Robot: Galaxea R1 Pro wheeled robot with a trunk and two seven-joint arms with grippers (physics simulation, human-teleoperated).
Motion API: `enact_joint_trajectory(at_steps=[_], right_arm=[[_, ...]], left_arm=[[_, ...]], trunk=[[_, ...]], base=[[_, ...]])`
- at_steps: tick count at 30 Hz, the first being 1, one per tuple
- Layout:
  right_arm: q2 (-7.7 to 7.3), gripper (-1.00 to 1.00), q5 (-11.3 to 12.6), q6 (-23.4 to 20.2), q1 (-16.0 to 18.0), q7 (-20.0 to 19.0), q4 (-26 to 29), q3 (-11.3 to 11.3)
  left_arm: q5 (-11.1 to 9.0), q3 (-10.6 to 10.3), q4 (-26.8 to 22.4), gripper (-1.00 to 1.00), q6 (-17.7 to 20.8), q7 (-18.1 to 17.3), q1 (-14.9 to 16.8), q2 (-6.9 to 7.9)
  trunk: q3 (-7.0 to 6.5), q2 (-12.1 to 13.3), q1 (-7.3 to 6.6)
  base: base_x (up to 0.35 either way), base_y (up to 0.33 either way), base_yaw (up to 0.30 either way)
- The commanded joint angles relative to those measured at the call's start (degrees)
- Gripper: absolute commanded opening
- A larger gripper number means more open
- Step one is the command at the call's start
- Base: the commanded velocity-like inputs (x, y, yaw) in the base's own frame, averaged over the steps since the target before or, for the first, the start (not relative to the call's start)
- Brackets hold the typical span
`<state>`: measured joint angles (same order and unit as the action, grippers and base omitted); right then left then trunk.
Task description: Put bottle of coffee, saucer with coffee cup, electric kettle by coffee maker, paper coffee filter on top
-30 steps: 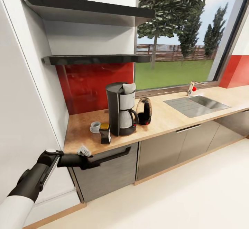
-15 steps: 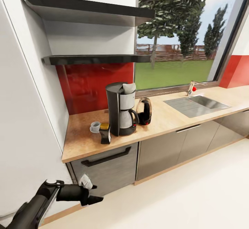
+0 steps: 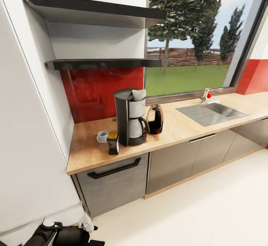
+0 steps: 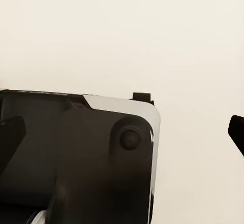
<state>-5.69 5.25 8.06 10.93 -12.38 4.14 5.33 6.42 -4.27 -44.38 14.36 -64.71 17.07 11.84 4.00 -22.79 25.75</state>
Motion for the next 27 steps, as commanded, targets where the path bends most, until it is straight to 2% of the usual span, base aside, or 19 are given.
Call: enact_joint_trajectory(at_steps=[1, 4, 8, 9, 12, 13, 19, 22, 24, 27], right_arm=[[-0.03, 1.00, 0.55, 0.20, 0.06, -0.18, -0.08, 0.47], [-0.03, 1.00, 0.54, 0.20, 0.06, -0.18, -0.09, 0.47], [-0.03, 1.00, 0.55, 0.20, 0.06, -0.18, -0.10, 0.41], [-0.03, 1.00, 0.55, 0.20, 0.06, -0.18, -0.10, 0.40], [-0.04, 1.00, 0.55, 0.20, 0.06, -0.18, -0.10, 0.39], [-0.06, 1.00, 0.55, 0.20, 0.06, -0.18, -0.10, 0.39], [-0.19, 1.00, 0.62, 0.17, 0.06, -0.11, -0.10, 0.23], [-0.20, 1.00, 0.60, 0.04, 0.06, 0.13, -0.10, 0.21], [-0.20, 1.00, 0.57, -0.14, 0.06, 2.39, -0.15, 0.21], [-0.17, 1.00, 0.62, -0.28, 0.06, 6.48, -0.49, 0.20]], left_arm=[[0.06, 0.02, 1.47, 1.00, -0.04, 1.72, 0.02, 0.14], [0.02, 0.49, 6.98, 1.00, -3.35, 10.20, -0.01, 0.27], [-0.08, 1.06, 16.25, 1.00, -10.66, 23.93, -0.02, 0.00], [-0.08, 1.09, 17.55, 1.00, -11.54, 25.55, -0.02, -0.03], [-0.18, 1.15, 25.16, 1.00, -15.71, 34.77, -0.02, -0.18], [-0.18, 1.16, 26.37, 1.00, -16.13, 36.25, -0.02, -0.19], [-0.31, 1.20, 40.07, 1.00, -17.73, 53.15, -0.04, -0.24], [-0.34, 1.20, 44.17, 1.00, -17.78, 57.97, -0.61, -0.27], [-0.35, 1.20, 45.91, 1.00, -17.77, 60.55, -2.13, -0.75], [-0.31, 1.20, 46.60, 1.00, -17.58, 61.58, -3.92, -1.69]], trunk=[[0.13, -0.13, 0.04], [0.13, -0.13, 0.04], [0.13, -0.13, 0.04], [0.13, -0.13, 0.04], [0.13, -0.13, 0.04], [0.13, -0.13, 0.04], [0.13, -0.13, 0.04], [0.13, -0.13, 0.04], [0.13, -0.13, 0.04], [0.13, -0.13, 0.04]], base=[[0.000, 0.000, 0.000], [0.000, 0.000, 0.000], [0.000, 0.000, 0.000], [0.000, 0.000, 0.000], [0.000, 0.000, 0.000], [0.000, 0.000, 0.000], [0.000, 0.000, 0.000], [0.000, 0.000, 0.000], [0.000, 0.000, 0.000], [0.000, 0.000, 0.000]])
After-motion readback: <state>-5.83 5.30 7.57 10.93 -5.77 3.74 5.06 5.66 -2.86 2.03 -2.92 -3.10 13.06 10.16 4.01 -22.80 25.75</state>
